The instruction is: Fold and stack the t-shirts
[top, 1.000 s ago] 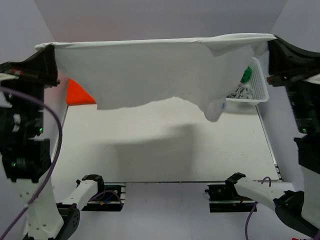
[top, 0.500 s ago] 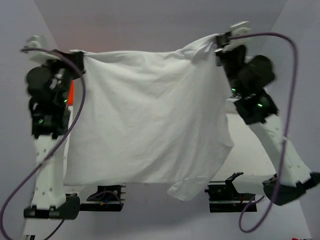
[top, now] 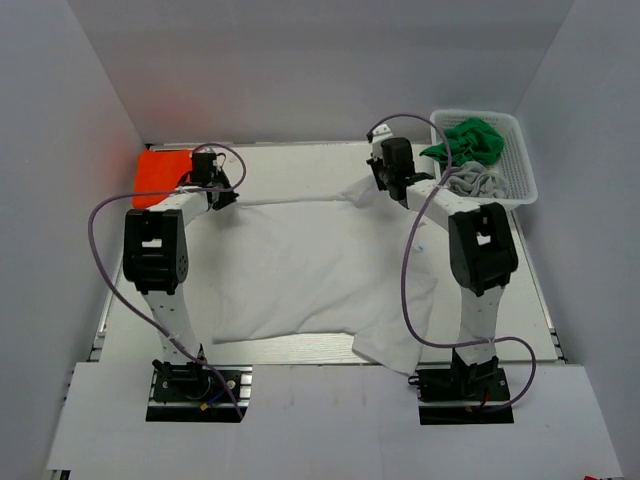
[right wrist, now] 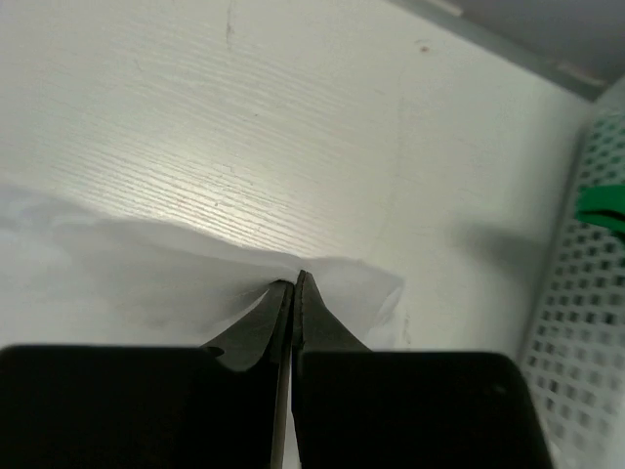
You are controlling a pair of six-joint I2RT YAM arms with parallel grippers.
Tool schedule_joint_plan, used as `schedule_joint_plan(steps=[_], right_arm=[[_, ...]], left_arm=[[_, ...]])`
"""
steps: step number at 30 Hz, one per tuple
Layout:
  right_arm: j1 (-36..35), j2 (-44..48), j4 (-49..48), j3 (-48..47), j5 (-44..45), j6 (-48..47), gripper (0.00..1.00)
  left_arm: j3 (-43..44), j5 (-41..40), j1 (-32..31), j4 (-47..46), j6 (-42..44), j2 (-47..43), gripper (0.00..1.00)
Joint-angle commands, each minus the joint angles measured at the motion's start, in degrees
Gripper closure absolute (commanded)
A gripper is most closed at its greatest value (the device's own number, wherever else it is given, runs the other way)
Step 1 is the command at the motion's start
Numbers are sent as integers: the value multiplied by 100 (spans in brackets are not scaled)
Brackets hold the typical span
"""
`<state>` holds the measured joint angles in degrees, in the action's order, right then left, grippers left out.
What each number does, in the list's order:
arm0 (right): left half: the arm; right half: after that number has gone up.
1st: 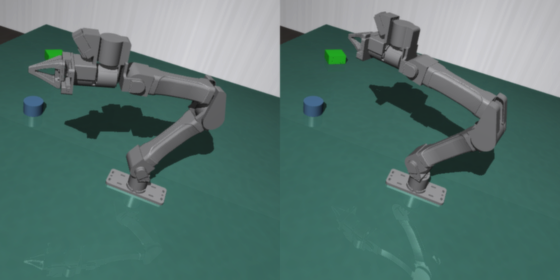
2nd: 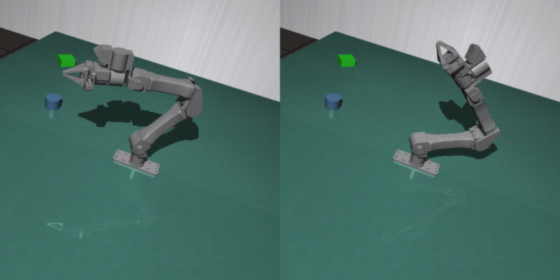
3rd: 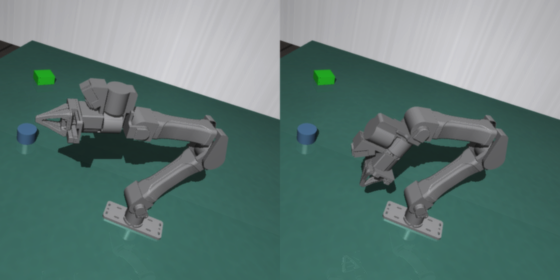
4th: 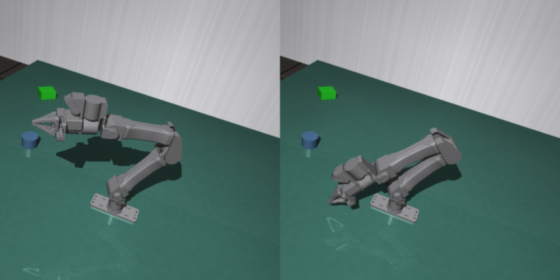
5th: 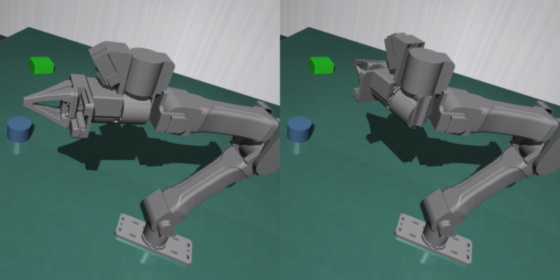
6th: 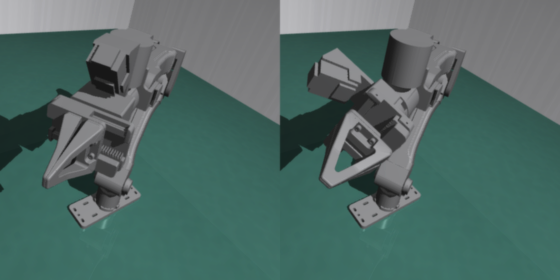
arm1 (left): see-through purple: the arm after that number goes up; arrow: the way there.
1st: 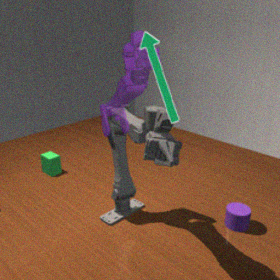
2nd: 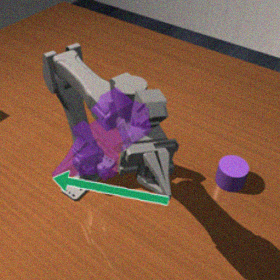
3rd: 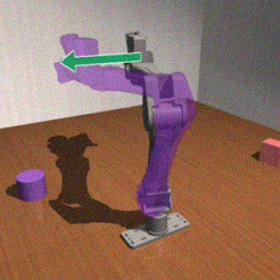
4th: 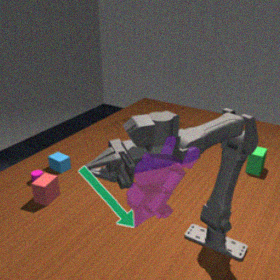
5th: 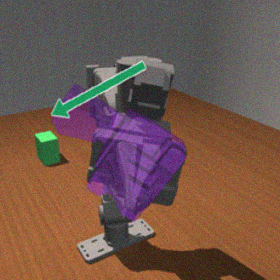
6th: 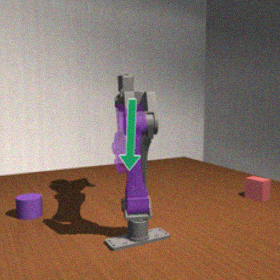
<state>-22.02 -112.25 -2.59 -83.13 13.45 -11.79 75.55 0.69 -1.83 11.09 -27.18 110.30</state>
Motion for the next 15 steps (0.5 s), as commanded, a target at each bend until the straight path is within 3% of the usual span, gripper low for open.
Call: schedule_joint_plan(steps=[1, 10, 15], right_arm=[[127, -376, -76, -774, -325, 370, 100], [225, -544, -181, -713, -545, 423, 100], [233, 62, -137, -29, -510, 371, 100]], left_arm=[[776, 116, -10, -309, 99, 315, 100], [1138, 230, -11, -301, 204, 686, 100], [576, 90, -64, -222, 204, 29, 100]])
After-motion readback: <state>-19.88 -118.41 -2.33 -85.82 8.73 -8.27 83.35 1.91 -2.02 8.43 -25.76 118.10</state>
